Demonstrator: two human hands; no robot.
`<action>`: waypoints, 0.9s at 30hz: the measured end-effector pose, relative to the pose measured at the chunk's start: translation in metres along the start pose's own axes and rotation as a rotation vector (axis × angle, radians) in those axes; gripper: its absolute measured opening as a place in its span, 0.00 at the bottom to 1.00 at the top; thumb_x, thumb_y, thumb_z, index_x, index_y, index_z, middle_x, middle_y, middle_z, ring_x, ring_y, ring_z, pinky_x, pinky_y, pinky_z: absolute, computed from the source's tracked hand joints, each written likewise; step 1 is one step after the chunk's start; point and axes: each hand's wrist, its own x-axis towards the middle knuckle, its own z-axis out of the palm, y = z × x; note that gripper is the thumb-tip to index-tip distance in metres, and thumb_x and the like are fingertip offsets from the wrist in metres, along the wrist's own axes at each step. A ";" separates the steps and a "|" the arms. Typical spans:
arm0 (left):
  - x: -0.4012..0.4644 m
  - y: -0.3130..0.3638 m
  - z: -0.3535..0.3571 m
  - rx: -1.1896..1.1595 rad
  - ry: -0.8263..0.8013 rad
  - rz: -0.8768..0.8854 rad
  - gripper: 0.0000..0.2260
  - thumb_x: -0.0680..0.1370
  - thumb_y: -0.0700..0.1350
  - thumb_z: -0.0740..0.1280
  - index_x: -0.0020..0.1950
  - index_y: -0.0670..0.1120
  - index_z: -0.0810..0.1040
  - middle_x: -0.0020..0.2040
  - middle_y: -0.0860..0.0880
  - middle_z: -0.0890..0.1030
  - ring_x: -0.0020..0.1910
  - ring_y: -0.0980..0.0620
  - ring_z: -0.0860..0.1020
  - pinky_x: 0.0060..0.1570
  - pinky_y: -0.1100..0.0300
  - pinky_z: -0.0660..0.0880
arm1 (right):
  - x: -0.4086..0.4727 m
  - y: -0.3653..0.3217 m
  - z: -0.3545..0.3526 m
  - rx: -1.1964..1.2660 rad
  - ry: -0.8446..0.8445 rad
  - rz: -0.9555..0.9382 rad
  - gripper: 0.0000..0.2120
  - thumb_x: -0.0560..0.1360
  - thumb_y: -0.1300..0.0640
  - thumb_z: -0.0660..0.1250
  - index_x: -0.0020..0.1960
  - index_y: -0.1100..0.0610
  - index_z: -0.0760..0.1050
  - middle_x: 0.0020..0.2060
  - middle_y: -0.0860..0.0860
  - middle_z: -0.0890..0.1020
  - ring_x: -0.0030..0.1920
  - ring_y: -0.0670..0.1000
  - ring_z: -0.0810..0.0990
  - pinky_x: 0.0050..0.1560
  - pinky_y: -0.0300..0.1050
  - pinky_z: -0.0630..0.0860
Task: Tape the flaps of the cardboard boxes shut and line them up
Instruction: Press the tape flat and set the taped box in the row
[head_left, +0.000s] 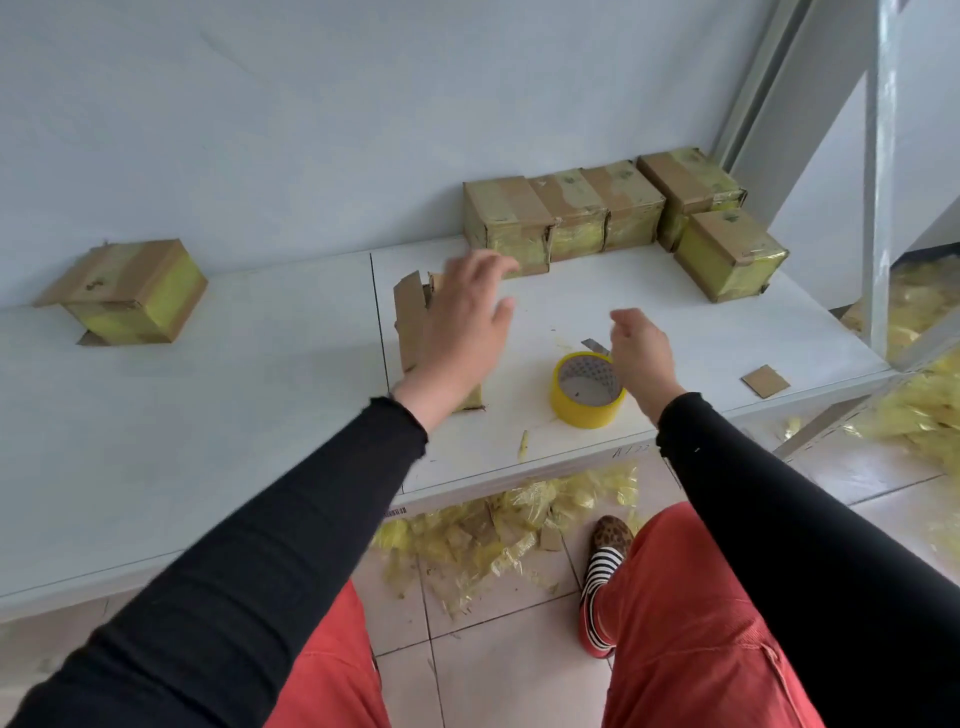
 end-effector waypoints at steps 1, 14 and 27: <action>-0.006 0.016 0.012 -0.088 -0.069 0.006 0.15 0.79 0.35 0.65 0.66 0.39 0.76 0.64 0.41 0.77 0.63 0.42 0.74 0.65 0.52 0.69 | 0.006 0.014 -0.007 -0.071 -0.054 0.068 0.19 0.83 0.60 0.55 0.73 0.58 0.72 0.65 0.59 0.78 0.66 0.60 0.75 0.64 0.52 0.74; -0.039 0.051 0.063 -0.165 -0.515 -0.481 0.41 0.78 0.68 0.64 0.81 0.46 0.52 0.63 0.48 0.79 0.55 0.43 0.81 0.42 0.52 0.74 | -0.029 -0.025 -0.005 0.007 -0.258 -0.260 0.12 0.83 0.51 0.60 0.46 0.58 0.73 0.35 0.46 0.76 0.34 0.48 0.71 0.34 0.43 0.67; -0.012 0.033 -0.048 -0.718 -0.282 -0.584 0.19 0.64 0.63 0.72 0.51 0.58 0.79 0.46 0.47 0.85 0.48 0.48 0.83 0.52 0.49 0.76 | -0.054 -0.116 -0.018 -0.001 -0.322 -0.797 0.11 0.85 0.50 0.55 0.49 0.52 0.71 0.41 0.44 0.75 0.43 0.51 0.74 0.44 0.52 0.72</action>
